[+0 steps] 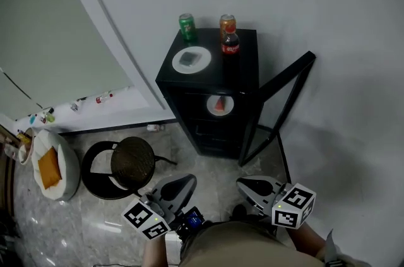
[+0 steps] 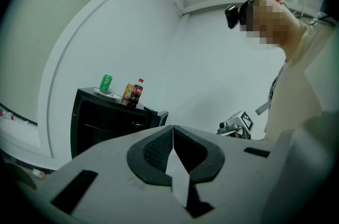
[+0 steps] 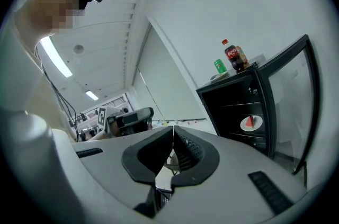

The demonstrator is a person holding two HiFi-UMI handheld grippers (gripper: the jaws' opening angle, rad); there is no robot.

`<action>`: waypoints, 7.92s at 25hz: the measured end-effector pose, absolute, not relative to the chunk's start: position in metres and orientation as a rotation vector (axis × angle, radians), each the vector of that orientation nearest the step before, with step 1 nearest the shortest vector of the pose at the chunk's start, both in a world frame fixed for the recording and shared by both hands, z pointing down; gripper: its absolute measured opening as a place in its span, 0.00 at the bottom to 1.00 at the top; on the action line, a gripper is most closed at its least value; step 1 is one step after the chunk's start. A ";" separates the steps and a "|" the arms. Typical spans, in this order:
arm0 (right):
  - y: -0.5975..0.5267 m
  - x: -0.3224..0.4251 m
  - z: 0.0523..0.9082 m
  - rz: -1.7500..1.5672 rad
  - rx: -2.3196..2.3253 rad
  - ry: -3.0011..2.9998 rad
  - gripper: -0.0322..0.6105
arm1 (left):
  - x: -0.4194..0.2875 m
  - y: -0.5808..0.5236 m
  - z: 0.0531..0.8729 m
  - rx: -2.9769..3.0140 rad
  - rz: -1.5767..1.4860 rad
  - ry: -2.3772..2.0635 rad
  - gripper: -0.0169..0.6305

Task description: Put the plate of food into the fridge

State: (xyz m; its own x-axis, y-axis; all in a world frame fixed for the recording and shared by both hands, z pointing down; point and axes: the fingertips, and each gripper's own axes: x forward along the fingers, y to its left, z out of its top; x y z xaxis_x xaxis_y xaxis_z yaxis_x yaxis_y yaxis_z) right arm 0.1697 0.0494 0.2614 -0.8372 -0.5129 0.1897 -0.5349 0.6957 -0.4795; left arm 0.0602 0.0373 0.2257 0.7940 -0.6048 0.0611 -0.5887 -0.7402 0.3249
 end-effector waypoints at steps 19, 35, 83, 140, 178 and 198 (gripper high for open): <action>0.032 0.213 0.272 0.974 0.877 -2.864 0.08 | 0.100 0.013 0.224 2.729 0.060 -0.886 0.04; -0.011 0.163 0.272 0.895 1.029 -2.755 0.08 | 0.041 -0.042 0.235 2.732 -0.072 -0.782 0.04; -0.122 0.101 0.292 0.924 1.173 -2.599 0.08 | -0.028 -0.211 0.249 2.956 0.018 -0.902 0.04; -0.153 0.136 0.304 1.034 1.150 -2.605 0.08 | 0.054 -0.303 0.298 3.345 1.583 -0.533 0.51; -0.149 0.132 0.299 1.030 1.153 -2.636 0.08 | 0.051 -0.286 0.288 3.370 1.538 -0.649 0.36; -0.145 0.131 0.298 1.066 1.164 -2.652 0.08 | 0.049 -0.272 0.276 3.443 1.462 -0.826 0.14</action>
